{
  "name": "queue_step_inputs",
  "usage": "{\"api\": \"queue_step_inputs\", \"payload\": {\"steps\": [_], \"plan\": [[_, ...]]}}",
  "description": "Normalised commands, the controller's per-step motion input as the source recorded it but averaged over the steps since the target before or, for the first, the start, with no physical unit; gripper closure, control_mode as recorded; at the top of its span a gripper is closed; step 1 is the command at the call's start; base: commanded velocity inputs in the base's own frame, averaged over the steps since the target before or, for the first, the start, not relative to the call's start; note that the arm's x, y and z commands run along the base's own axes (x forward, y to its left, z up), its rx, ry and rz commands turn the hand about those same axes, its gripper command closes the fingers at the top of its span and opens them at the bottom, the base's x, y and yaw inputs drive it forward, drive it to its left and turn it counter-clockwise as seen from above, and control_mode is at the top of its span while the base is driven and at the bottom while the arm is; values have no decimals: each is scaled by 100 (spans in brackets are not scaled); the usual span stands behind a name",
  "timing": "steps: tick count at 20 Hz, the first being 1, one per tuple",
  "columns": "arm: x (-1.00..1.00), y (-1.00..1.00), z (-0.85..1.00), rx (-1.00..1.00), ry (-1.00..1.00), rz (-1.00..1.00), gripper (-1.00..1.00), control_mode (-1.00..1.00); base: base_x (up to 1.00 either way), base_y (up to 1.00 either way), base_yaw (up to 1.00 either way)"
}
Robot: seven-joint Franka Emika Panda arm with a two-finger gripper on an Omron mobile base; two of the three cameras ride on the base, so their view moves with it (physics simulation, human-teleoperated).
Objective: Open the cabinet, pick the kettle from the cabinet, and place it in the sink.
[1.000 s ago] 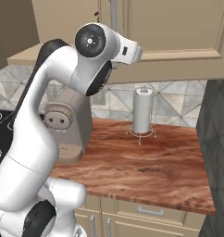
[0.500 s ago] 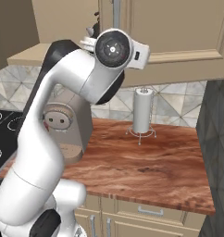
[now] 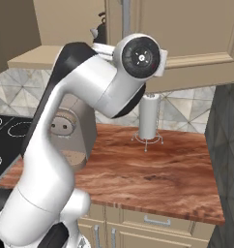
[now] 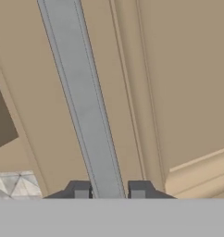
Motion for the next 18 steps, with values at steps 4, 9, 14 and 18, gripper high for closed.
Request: {"api": "queue_step_inputs", "payload": {"steps": [4, 9, 14, 18], "plan": [[-45, -17, -7, 0, 0, 1, 100, -100, 0, 0, 0], [-39, -12, -11, 0, 1, 0, 100, -100, 0, 0, 0], [-35, -4, -18, -1, 1, 0, -100, -100, 0, 0, 0], [-18, -1, -22, -1, 4, 0, -100, -100, 0, 0, 0]]}}
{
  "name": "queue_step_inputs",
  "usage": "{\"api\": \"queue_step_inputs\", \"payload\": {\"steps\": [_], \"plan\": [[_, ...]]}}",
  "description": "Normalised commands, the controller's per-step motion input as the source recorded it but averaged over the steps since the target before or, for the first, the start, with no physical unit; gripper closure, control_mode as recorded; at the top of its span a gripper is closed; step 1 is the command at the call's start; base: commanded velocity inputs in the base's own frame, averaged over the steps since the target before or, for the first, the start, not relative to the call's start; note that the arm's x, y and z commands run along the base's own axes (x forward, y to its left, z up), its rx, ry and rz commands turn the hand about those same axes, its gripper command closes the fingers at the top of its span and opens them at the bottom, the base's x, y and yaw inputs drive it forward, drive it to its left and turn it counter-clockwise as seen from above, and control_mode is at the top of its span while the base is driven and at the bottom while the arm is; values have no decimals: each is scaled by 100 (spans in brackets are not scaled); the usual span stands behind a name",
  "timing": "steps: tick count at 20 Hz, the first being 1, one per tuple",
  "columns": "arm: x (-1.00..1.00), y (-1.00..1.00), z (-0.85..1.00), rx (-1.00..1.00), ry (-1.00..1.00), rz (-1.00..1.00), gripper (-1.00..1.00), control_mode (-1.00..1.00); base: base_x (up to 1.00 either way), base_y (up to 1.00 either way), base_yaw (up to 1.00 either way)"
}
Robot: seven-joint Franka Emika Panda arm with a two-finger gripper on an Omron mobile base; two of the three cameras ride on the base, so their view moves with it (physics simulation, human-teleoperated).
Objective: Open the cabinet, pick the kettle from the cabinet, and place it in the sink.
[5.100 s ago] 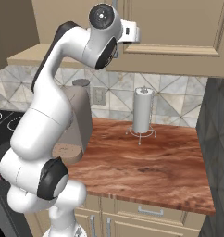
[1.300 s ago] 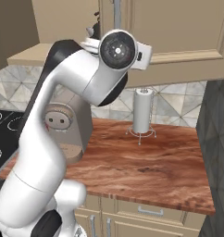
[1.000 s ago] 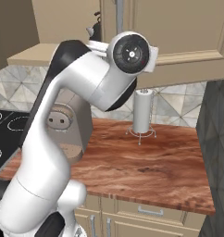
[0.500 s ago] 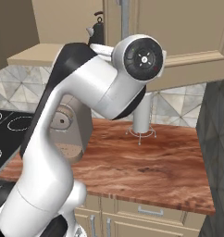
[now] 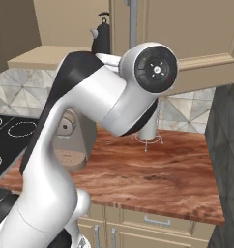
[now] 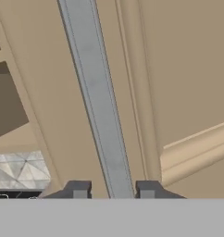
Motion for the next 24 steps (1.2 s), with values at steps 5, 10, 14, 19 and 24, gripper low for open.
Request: {"api": "queue_step_inputs", "payload": {"steps": [5, 10, 14, 19, 24], "plan": [[-19, -7, -18, 0, 12, -1, -100, -100, 0, 0, 0], [-33, 1, -6, 0, 4, -2, -100, -100, 0, 0, 0], [-33, 30, -3, 0, 0, -6, -100, -100, 0, 0, 0], [-23, 46, -3, 0, 0, -2, -100, -100, 0, 0, 0], [-11, 52, -2, -3, 7, 0, -100, -100, 0, 0, 0]]}}
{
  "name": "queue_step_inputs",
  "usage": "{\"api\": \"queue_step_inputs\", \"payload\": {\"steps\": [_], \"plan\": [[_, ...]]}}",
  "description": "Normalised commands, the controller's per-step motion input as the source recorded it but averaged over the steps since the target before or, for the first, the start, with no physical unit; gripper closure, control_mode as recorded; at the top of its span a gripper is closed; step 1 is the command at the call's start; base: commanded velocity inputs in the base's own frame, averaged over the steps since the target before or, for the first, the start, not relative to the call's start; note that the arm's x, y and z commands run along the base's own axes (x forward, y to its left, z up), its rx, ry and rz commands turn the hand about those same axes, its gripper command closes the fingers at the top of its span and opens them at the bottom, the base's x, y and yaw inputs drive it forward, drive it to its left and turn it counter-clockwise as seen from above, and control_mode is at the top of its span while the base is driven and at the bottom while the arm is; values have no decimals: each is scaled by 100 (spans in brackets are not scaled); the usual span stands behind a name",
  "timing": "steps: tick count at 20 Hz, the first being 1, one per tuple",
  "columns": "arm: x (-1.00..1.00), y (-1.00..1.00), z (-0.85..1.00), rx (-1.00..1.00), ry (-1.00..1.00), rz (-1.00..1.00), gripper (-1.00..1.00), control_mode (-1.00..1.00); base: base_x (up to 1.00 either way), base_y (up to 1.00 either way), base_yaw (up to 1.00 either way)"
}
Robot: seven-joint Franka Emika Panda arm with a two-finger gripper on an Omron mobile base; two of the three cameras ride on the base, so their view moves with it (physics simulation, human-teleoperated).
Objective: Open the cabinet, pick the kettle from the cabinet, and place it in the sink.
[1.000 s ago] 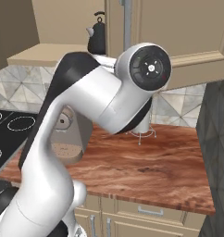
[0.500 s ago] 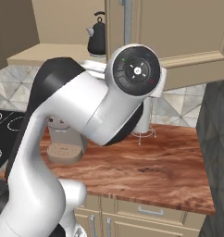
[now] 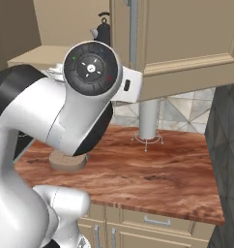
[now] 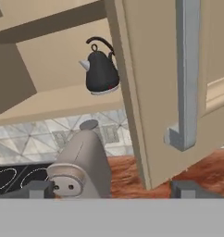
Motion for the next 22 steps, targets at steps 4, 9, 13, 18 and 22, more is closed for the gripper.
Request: {"api": "queue_step_inputs", "payload": {"steps": [4, 9, 13, 18, 22], "plan": [[-2, 54, -2, -6, 12, 0, -100, -100, 0, 0, 0], [-1, 55, -1, -1, 10, -2, -100, -100, 0, 0, 0], [10, 51, 0, 0, 4, -12, -100, -100, 0, 0, 0], [30, 30, -7, 20, 0, -23, -100, -100, 0, 0, 0], [41, 24, -12, 23, 0, -33, -100, -100, 0, 0, 0]]}}
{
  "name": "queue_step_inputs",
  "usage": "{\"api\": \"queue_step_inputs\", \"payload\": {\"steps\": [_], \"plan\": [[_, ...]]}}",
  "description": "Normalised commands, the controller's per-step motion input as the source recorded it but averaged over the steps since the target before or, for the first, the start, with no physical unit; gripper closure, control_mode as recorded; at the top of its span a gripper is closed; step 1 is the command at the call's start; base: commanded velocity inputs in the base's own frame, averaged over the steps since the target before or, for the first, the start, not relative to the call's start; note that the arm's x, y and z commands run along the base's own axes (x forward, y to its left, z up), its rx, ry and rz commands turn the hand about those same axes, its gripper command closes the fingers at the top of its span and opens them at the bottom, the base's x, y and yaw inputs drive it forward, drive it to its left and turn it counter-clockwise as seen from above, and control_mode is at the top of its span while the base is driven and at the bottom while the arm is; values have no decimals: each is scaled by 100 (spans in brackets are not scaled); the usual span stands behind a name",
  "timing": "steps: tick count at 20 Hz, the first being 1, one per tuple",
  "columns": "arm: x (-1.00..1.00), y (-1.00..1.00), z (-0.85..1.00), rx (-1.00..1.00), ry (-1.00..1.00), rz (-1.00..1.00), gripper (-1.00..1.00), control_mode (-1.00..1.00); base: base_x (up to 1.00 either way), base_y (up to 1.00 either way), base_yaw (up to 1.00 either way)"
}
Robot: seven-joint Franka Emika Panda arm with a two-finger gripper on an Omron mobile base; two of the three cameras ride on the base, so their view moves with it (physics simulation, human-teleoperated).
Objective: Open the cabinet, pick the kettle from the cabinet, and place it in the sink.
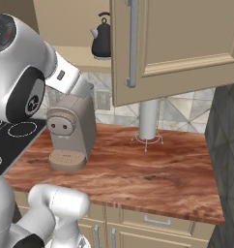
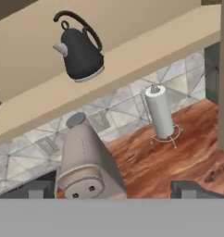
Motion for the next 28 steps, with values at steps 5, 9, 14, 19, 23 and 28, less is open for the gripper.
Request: {"api": "queue_step_inputs", "payload": {"steps": [5, 9, 14, 19, 23, 28], "plan": [[43, 15, -10, 26, 0, -32, -100, -100, 0, 0, 0], [45, 14, -4, 23, 0, -30, -100, -100, 0, 0, 0], [44, 2, -4, 16, 0, -35, -100, -100, 0, 0, 0], [42, 0, 0, 17, 0, -29, -100, -100, 0, 0, 0], [38, -2, 0, 17, -6, -27, -100, -100, 0, 0, 0], [27, -7, 0, 12, -17, -29, -100, -100, 0, 0, 0]]}}
